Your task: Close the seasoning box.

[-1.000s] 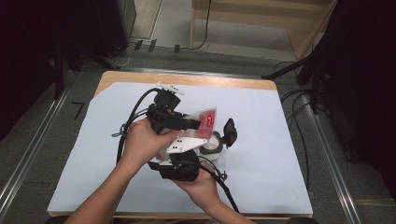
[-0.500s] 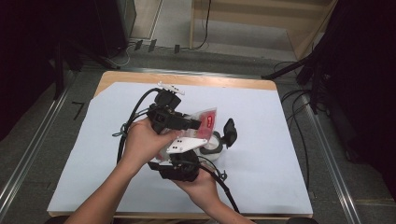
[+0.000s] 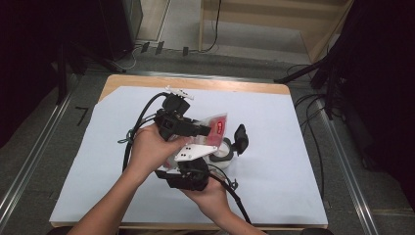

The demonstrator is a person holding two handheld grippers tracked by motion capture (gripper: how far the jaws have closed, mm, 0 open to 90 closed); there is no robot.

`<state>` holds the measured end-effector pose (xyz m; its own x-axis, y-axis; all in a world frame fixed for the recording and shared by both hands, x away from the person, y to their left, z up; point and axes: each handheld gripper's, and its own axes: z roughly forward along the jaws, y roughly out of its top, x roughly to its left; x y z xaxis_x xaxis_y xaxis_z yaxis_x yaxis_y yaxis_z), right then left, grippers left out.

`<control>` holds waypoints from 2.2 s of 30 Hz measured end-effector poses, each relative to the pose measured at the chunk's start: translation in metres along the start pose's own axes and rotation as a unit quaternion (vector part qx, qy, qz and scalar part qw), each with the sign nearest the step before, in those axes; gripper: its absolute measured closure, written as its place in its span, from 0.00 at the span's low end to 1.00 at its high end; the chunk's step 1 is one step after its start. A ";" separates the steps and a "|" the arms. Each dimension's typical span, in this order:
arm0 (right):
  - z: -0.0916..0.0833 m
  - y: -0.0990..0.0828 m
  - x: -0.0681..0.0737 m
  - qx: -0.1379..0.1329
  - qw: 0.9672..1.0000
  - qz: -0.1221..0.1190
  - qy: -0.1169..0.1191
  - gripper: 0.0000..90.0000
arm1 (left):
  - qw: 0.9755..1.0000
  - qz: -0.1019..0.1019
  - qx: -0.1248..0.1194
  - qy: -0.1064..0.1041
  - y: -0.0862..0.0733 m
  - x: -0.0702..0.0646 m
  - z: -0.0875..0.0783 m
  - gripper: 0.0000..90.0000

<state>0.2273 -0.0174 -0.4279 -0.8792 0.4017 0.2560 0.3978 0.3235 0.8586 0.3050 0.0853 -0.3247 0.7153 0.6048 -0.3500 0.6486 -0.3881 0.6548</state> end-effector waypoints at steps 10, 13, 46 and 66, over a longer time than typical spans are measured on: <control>0.000 0.000 0.000 0.001 1.000 0.002 -0.001 0.71 | 1.000 0.001 -0.001 -0.001 0.000 0.000 0.000 0.75; 0.000 0.000 0.000 0.001 1.000 0.001 -0.001 0.71 | 1.000 0.003 0.000 -0.001 0.000 -0.001 0.000 0.75; 0.000 -0.001 0.001 -0.008 1.000 0.002 -0.004 0.71 | 1.000 0.011 -0.010 0.006 0.000 -0.005 0.000 0.75; 0.002 0.000 0.002 -0.022 1.000 -0.007 -0.014 0.71 | 0.999 0.023 -0.007 0.020 0.003 -0.010 -0.004 0.81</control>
<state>0.2255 -0.0150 -0.4283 -0.8763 0.4221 0.2322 0.3734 0.2905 0.8810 0.2987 0.0809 -0.3165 0.7337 0.6136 -0.2917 0.6106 -0.4072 0.6792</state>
